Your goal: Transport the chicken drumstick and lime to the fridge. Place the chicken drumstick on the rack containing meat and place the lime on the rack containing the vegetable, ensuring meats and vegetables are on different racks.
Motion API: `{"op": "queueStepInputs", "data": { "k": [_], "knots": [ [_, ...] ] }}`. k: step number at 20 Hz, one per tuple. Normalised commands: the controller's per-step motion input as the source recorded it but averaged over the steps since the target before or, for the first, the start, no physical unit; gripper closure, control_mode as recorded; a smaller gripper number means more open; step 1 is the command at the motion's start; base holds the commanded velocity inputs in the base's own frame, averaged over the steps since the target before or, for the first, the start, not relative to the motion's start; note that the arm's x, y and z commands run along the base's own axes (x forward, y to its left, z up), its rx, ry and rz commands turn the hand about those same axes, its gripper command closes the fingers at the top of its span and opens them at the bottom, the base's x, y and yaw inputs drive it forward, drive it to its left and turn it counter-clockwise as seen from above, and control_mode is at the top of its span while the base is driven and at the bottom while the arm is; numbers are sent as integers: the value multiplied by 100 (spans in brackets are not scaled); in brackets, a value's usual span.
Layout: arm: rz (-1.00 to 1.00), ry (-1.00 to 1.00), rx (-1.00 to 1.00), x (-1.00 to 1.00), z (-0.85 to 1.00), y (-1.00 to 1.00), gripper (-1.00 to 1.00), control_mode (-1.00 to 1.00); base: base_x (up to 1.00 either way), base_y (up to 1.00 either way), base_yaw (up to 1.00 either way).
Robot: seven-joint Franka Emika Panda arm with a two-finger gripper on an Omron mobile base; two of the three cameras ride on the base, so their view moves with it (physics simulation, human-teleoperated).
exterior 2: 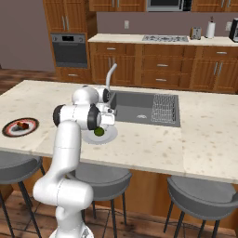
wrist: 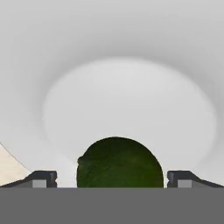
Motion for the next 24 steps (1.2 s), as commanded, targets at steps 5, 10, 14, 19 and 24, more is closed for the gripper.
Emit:
{"op": "queueStepInputs", "data": {
  "k": [5, 10, 14, 19, 24],
  "knots": [
    [0, 1, 0, -38, 0, 0, -100, -100, 0, 0, 0],
    [0, 0, 0, -40, 0, 0, -100, -100, 0, 0, 0],
    [0, 0, 0, -19, 0, 0, -100, -100, 0, 0, 0],
    [1, -17, 0, 0, 0, 0, -100, -100, 0, 0, 0],
    [4, -27, 0, 0, 0, -3, -100, -100, 0, 0, 0]
  ]
}}
